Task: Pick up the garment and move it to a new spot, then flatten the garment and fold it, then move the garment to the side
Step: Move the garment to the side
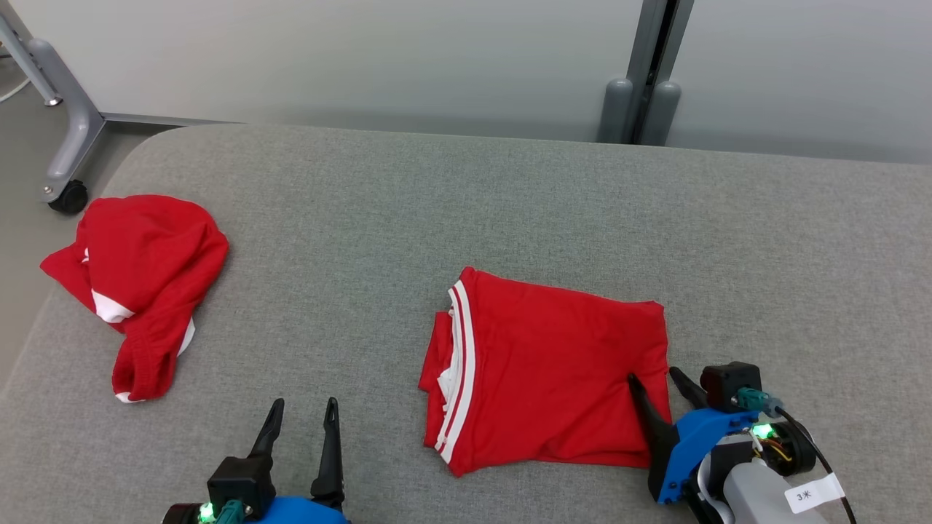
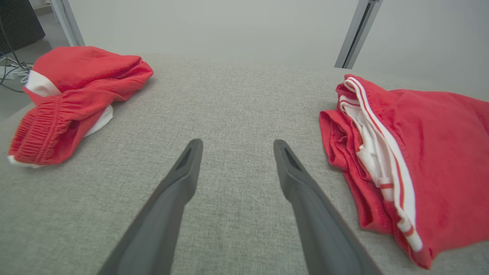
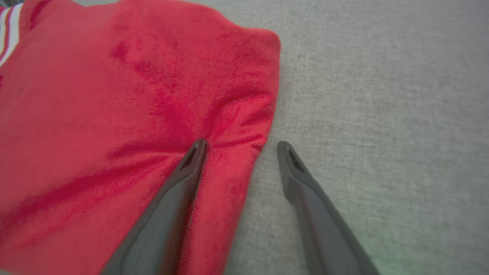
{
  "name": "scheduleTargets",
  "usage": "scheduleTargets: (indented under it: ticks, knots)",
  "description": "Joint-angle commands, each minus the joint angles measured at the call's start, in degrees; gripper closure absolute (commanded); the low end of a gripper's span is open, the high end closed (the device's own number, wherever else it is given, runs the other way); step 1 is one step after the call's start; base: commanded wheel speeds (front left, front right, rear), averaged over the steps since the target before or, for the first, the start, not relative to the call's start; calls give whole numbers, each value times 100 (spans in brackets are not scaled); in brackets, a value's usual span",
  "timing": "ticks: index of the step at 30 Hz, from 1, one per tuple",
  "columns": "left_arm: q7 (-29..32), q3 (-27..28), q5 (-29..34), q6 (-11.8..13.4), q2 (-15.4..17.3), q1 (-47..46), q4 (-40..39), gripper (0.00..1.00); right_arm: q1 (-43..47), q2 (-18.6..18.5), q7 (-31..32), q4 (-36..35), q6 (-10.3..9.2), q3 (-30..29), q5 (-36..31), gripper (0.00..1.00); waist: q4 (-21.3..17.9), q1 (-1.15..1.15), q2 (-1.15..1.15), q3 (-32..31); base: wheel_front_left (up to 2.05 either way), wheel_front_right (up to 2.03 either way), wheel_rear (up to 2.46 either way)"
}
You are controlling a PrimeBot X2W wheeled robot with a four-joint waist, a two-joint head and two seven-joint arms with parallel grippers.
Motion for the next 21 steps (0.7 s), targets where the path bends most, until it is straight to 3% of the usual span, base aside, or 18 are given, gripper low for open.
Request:
scheduleTargets:
  ticks: [1, 9, 21]
  knots:
    - [-15, 13, 0, 35, -2, -89, -1, 0, 109, 26, 165, 287, 0, 129, 56, 100, 1, 0, 0, 14, 0, 0, 0]
    - [-15, 150, -130, 48, -3, -15, -140, 0, 0, -58, -139, 513, -19, 23, 120, 100, -514, 0, 0, -153, 0, 0, 0]
    - [-15, -254, -115, -140, -2, -50, -275, 0, 365, -26, -177, 84, -11, -247, 13, 100, -2242, 0, 0, -403, 0, 0, 0]
